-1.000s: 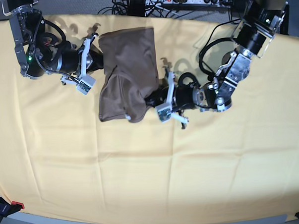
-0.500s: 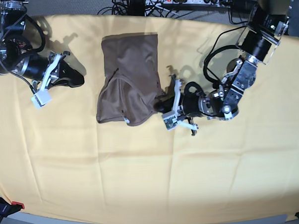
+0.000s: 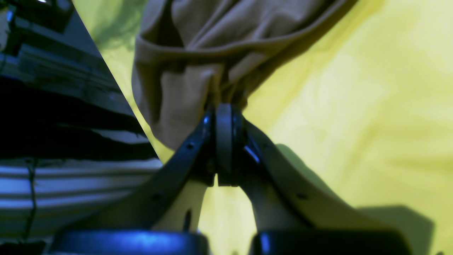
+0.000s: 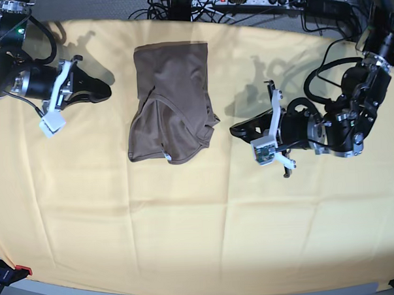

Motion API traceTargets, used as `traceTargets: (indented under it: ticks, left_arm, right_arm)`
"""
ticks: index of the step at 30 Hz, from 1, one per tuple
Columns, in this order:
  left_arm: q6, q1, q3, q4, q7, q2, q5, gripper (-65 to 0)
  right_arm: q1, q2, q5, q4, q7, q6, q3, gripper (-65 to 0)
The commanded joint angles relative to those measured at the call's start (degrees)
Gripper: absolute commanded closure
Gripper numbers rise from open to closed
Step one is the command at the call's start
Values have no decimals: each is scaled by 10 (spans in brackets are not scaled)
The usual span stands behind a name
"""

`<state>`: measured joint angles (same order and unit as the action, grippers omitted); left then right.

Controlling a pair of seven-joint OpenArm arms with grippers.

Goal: Fold the T-shirt properly

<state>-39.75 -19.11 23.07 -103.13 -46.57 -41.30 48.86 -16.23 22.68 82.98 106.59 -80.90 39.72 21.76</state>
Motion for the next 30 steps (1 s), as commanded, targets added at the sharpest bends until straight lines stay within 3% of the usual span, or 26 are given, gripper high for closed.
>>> traceTargets:
  ticks: [1,7,13,16,23,28,30]
  left_arm:
    - [-3,2,-26,-16,1,-9,30,0]
    - [-3,95,-156,-42,-72,-9,213,0]
    - [-3,184,-269,-45,-186,-9,354,0]
    - [-3,231,-333,-59,-231,-9,361,0]
    - [-3,377,-478,-153,-244,-9,361,0]
    - [-1,510,-547,-236,-273,-9,361,0]
    - [19,565,-569,-258,-285,-9,361,0]
  right_arm:
    - [5,8,20,18,9,3,17,0]
    - [-7,8,20,58,9,3,101,0]
    - [-86,8,20,116,9,3,169,0]
    - [-133,8,20,147,9,3,205,0]
    - [-236,-14,20,192,9,3,295,0]
    - [-323,-33,20,204,9,3,318,0]
    - [-362,-44,20,204,9,3,318,0]
